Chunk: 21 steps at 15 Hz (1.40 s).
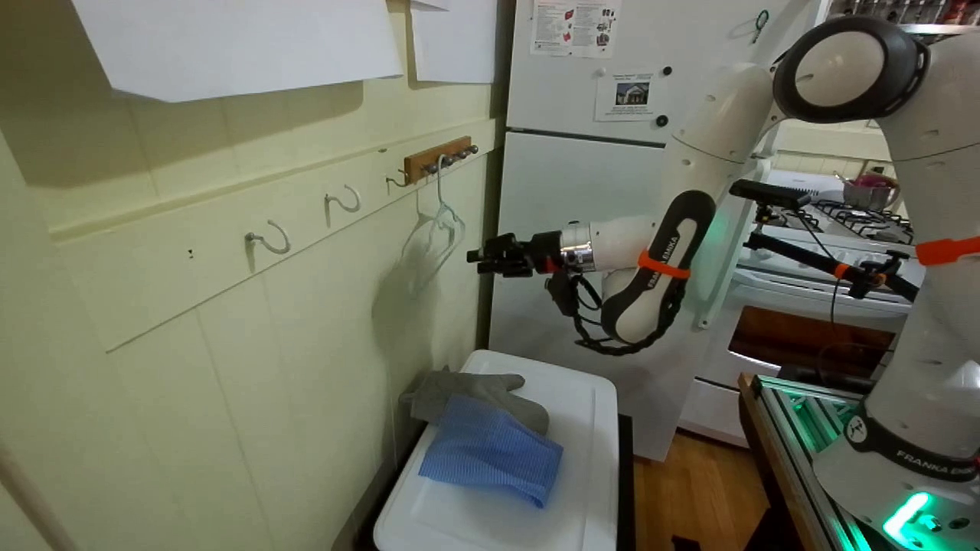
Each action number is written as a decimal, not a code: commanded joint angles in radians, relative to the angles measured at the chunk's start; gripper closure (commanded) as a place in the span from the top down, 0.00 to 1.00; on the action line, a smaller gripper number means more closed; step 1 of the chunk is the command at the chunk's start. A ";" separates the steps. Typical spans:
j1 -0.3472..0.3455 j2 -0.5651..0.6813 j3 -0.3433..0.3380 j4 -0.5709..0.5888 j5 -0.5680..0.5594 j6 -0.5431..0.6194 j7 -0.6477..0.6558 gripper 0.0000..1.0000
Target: Hook the hanger on the second silver hook from the left
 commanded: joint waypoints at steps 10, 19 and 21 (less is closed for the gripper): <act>-0.065 -0.061 0.039 -0.045 -0.197 -0.182 0.242 1.00; -0.041 -0.285 0.046 -0.212 -0.221 -0.633 0.411 1.00; -0.022 -0.345 0.050 -0.234 -0.201 -0.777 0.426 1.00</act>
